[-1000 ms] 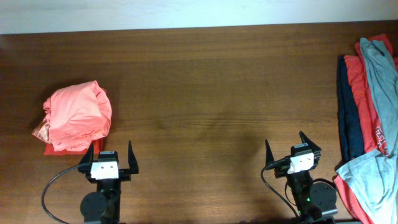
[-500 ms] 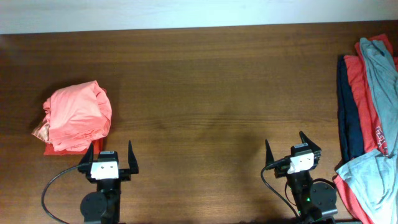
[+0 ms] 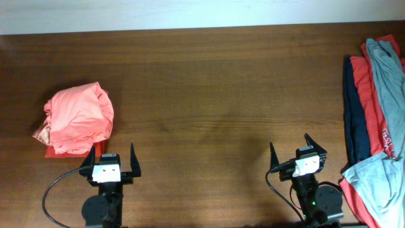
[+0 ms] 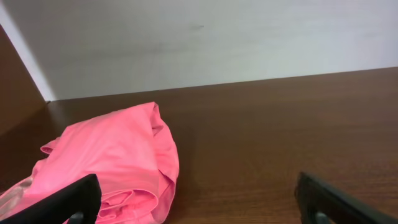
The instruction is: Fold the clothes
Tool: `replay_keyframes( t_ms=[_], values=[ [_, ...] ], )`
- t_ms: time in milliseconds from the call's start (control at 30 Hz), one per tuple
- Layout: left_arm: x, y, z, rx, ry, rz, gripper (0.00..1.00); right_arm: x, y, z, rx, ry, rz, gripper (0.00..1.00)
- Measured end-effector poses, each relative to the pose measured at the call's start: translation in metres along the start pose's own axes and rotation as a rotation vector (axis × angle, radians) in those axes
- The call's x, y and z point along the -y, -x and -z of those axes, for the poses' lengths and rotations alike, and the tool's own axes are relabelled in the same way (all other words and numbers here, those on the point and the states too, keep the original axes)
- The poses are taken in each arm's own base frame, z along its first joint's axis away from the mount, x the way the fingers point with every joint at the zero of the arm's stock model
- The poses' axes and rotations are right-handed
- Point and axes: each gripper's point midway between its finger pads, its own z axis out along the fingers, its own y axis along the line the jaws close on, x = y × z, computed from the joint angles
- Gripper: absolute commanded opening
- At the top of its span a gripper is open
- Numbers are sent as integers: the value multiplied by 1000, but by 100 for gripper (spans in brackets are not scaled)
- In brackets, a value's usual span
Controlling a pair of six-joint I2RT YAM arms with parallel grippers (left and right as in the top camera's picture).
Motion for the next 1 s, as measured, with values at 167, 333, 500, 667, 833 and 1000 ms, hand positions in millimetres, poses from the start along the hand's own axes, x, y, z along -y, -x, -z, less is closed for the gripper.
replay_keyframes(
  t_ms=[167, 333, 500, 667, 833, 1000],
  values=[
    [0, 0, 0, 0, 0, 0, 99, 0, 0, 0, 0, 0, -26, 99],
    [0, 0, 0, 0, 0, 0, 99, 1, -2, 0, -13, -6, -59, 98],
    [0, -1, 0, -9, -1, 4, 99, 9, -4, 7, -87, -46, -117, 99],
    [-1, 5, 3, -91, -10, 4, 99, 25, 9, 23, -166, -128, -141, 99],
    [-4, 37, 0, -164, -18, 1, 99, 43, 29, 37, -263, -214, -153, 99],
    [-7, 65, -18, -288, -31, -4, 99, 59, 40, 45, -405, -306, -205, 99]
  ],
)
